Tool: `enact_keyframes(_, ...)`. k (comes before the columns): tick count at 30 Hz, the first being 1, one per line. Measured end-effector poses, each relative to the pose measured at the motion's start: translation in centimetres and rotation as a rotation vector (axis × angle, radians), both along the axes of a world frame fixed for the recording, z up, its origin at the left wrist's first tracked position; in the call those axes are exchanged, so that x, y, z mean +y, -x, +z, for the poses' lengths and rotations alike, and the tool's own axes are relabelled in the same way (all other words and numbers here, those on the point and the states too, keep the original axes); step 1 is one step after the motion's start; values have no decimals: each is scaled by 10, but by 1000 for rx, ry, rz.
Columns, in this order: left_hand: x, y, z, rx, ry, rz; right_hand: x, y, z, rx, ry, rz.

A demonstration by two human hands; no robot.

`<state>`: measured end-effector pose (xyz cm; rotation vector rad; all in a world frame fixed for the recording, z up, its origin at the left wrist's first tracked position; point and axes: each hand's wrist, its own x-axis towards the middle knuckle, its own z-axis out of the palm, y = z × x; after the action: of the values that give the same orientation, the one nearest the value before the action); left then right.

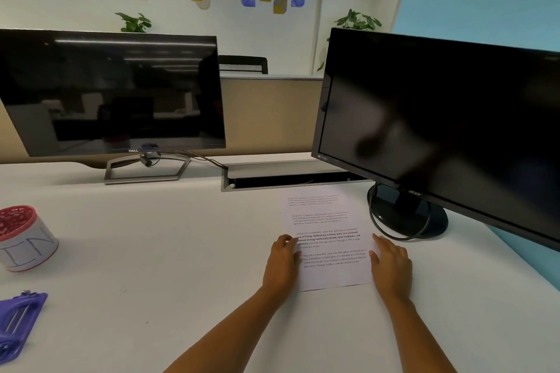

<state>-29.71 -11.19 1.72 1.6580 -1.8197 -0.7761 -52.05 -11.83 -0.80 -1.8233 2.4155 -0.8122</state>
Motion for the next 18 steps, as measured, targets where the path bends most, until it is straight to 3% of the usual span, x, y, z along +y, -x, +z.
enact_keyframes(11,9,-6,-6,-219,50,-134,8,-12,-5,107,111,31)
enact_keyframes(18,27,-49,6,-213,134,-38,18,-64,12,-290,186,-16)
